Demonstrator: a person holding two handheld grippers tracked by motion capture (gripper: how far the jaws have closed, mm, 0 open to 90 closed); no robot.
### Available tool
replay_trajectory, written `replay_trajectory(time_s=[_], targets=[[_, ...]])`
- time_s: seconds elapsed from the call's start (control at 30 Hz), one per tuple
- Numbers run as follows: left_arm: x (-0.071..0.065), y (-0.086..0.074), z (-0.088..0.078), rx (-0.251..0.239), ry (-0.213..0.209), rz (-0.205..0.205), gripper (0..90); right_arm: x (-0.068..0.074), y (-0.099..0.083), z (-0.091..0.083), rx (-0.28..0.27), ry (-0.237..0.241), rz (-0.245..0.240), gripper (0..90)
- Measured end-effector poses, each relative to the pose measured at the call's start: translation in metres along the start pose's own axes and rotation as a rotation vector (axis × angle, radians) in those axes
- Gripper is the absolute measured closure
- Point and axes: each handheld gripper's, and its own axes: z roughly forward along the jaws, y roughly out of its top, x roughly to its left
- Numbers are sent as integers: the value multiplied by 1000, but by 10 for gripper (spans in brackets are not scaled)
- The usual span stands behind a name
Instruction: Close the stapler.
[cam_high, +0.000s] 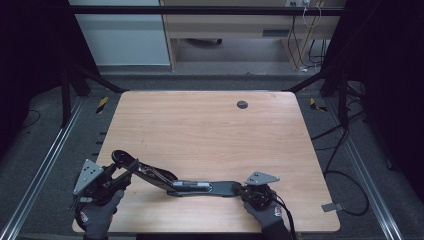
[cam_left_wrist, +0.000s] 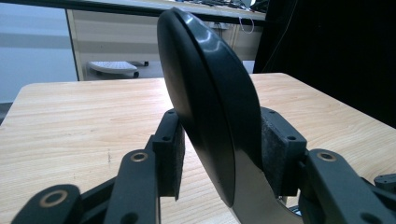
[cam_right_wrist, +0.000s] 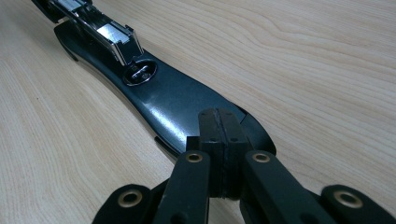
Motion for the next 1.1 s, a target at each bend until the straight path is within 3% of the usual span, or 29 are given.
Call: replay_trajectory(time_s=[0.47,1.1], targets=[[-3,2,0,0,7,-19,556,0,0,2,-13,-7,1,900],[-15,8,4,-6,5,-10,576,-2,-1,1,-16,-7,2,900]])
